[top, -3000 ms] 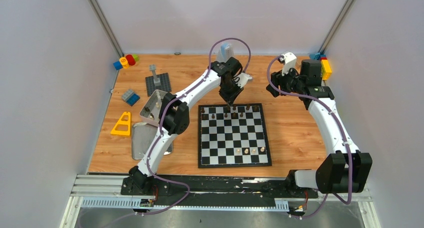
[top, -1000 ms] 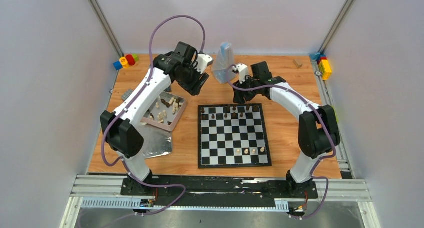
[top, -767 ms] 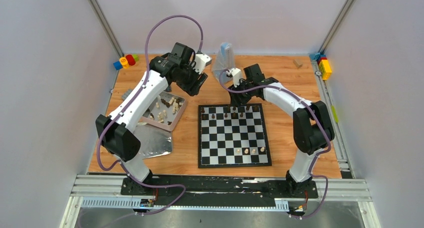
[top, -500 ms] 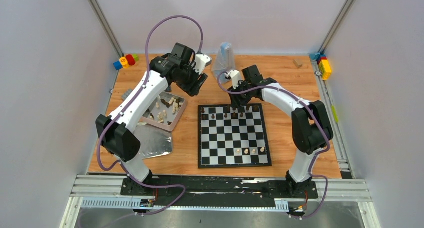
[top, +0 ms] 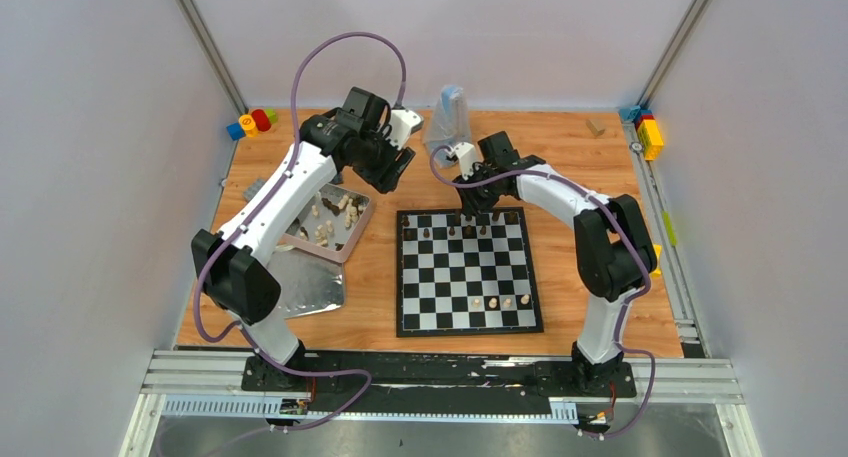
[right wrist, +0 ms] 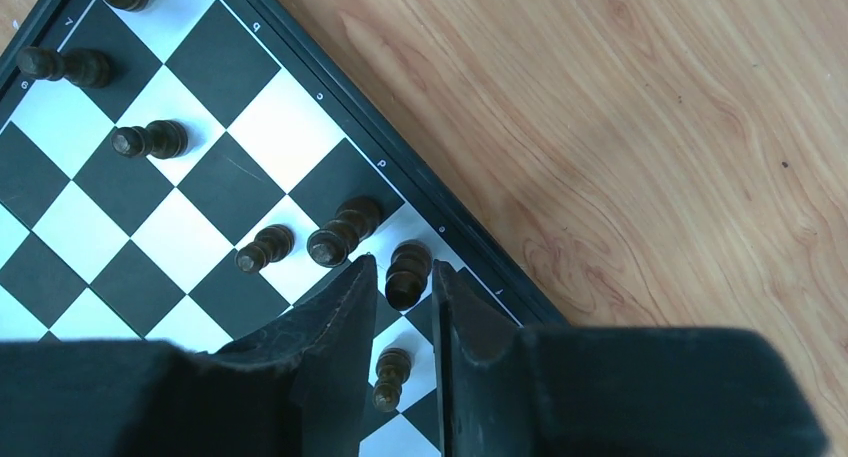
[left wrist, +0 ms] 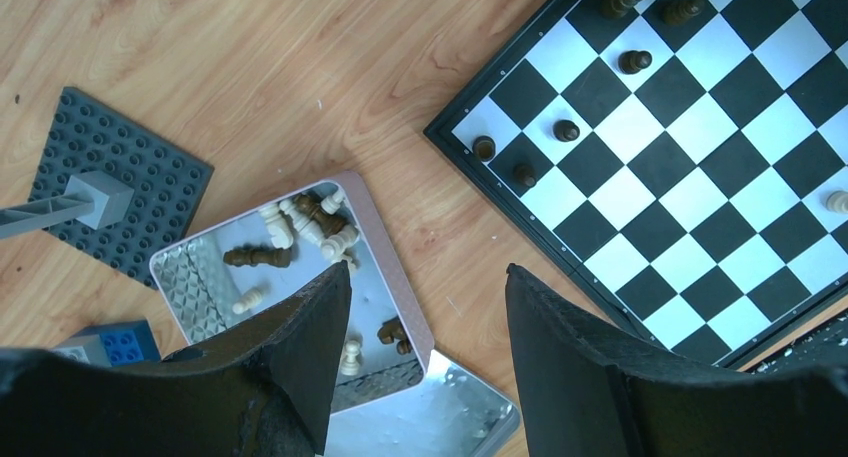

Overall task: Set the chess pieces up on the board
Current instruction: Pick up the chess piece from the chessboard, then place the chess piece on the chessboard.

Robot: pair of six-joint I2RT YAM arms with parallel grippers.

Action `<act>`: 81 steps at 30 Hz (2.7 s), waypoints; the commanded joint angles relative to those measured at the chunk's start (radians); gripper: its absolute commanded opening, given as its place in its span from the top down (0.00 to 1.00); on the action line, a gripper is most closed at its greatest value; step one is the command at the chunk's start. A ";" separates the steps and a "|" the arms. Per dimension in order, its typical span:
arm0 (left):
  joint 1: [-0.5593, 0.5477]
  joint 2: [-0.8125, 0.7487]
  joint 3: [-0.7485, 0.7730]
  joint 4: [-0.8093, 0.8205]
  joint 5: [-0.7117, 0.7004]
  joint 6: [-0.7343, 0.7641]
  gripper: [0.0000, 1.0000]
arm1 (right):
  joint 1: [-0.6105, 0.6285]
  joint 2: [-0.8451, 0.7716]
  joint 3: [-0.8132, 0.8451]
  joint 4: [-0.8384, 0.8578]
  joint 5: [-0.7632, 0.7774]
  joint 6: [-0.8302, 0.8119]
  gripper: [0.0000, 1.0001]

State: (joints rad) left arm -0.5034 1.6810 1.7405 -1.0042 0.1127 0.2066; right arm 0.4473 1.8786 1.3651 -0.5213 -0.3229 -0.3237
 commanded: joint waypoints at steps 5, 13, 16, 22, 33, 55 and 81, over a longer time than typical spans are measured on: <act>0.009 -0.053 -0.012 0.027 -0.010 0.016 0.34 | 0.009 -0.005 0.038 0.012 0.041 -0.025 0.85; 0.012 -0.054 -0.011 0.027 -0.006 0.015 0.34 | 0.002 -0.056 0.005 0.012 0.085 -0.041 0.98; 0.013 -0.056 -0.014 0.027 -0.006 0.016 0.34 | -0.004 -0.075 -0.005 0.010 0.093 -0.044 1.00; 0.013 -0.061 -0.016 0.027 -0.008 0.015 0.34 | -0.015 -0.103 -0.022 0.007 0.095 -0.051 1.00; 0.012 -0.063 -0.019 0.027 -0.010 0.017 0.34 | -0.036 -0.102 -0.035 -0.003 0.089 -0.055 1.00; 0.012 -0.056 -0.025 0.030 -0.010 0.018 0.34 | -0.046 -0.058 -0.037 -0.021 0.046 -0.054 0.99; 0.015 -0.060 -0.030 0.033 -0.015 0.022 0.34 | -0.046 -0.050 -0.009 -0.036 0.035 -0.041 0.48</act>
State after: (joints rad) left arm -0.4946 1.6627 1.7134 -0.9974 0.1017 0.2115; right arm 0.4042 1.8359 1.3266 -0.5636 -0.2680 -0.3649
